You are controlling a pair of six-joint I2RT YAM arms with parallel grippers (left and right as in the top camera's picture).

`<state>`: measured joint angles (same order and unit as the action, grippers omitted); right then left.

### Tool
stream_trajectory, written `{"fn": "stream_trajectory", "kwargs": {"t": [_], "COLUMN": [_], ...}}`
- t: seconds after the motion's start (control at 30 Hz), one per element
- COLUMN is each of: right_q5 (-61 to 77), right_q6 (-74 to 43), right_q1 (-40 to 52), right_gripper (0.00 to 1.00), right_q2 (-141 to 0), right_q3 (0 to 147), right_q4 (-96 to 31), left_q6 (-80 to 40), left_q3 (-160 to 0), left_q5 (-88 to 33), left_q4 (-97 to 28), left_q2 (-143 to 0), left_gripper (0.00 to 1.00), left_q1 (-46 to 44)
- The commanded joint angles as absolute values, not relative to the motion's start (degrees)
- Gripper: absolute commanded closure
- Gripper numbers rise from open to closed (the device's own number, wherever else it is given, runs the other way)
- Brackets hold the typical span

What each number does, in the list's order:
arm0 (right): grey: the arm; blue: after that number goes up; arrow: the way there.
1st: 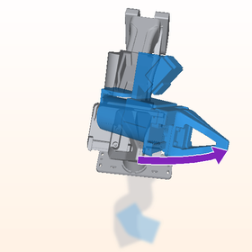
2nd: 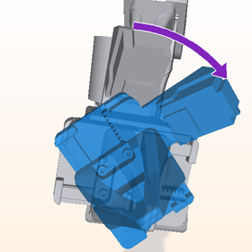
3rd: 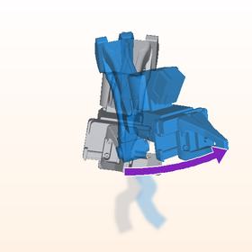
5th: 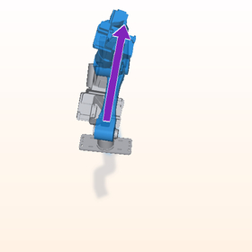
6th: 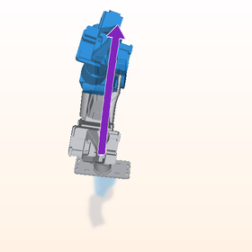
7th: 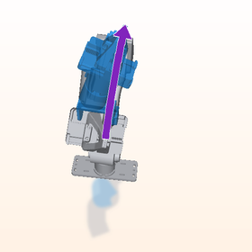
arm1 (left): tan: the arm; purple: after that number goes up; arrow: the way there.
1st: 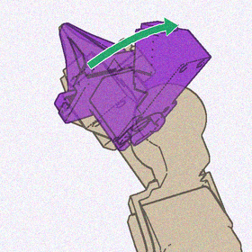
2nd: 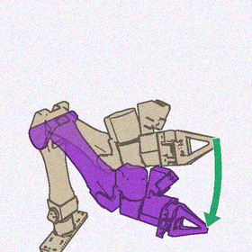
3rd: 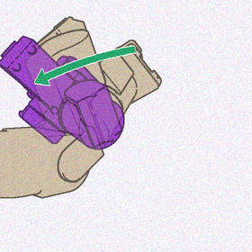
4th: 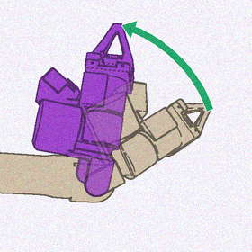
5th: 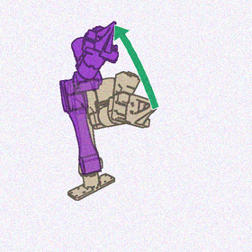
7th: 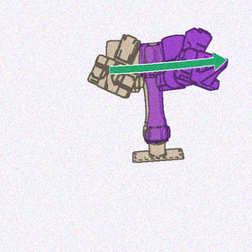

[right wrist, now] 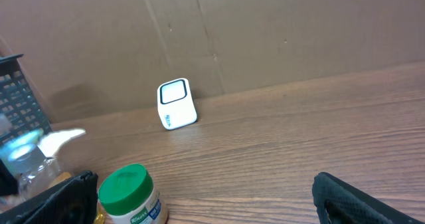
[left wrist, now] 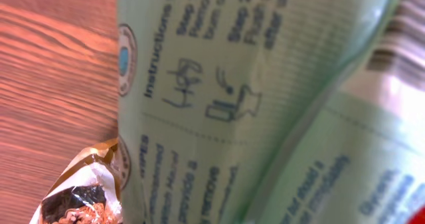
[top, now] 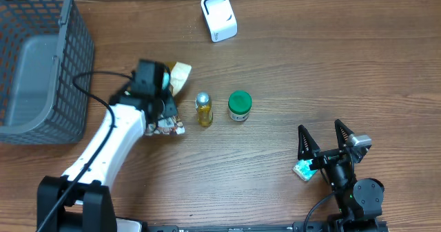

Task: Scan the item barcode
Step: 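Carry the wipes packet forward and lower it left of the yellow bottle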

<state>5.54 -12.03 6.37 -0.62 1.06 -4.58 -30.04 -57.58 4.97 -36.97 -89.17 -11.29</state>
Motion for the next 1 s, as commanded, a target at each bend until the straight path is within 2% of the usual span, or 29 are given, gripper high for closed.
{"fn": "stream_trajectory", "kwargs": {"t": [0.0, 0.13, 0.27, 0.4, 0.47, 0.63, 0.97], "right_q5": [5.5, 5.5, 5.5, 5.5, 5.5, 5.5, 5.5], "right_q6": [-12.4, -12.4, -12.4, -12.4, -12.4, -12.4, -12.4], "right_q1": [6.2, 6.3, 6.2, 6.2, 6.3, 6.3, 6.3], "right_gripper": [0.0, 0.0, 0.0, 0.0, 0.0, 0.0, 0.0], "right_q2": [-0.2, -0.2, -0.2, -0.2, -0.2, -0.2, -0.2], "right_q3": [0.4, 0.4, 0.4, 0.4, 0.4, 0.4, 0.4], "right_q4": [-4.4, -4.4, -4.4, -4.4, -4.4, -4.4, -4.4], "left_q6": [-33.0, -33.0, -31.8, -31.7, -31.0, -28.2, -19.4], "left_q3": [-52.7, -50.2, -50.1, -50.1, -50.1, -51.7, -71.6], "left_q5": [9.3, 9.5, 9.4, 9.4, 9.3, 9.3, 9.4], "left_q4": [-32.5, -30.5, -30.6, -31.7, -32.6, -34.6, -50.4], "left_q2": [-88.8, -88.8, -88.8, -88.8, -88.8, -88.4, -87.8], "left_gripper": [0.87, 0.83, 0.69, 0.33, 0.23, 0.12, 0.08], "left_q1": [-12.4, -12.4, -12.5, -12.4, -12.4, -12.3, -11.7]}}
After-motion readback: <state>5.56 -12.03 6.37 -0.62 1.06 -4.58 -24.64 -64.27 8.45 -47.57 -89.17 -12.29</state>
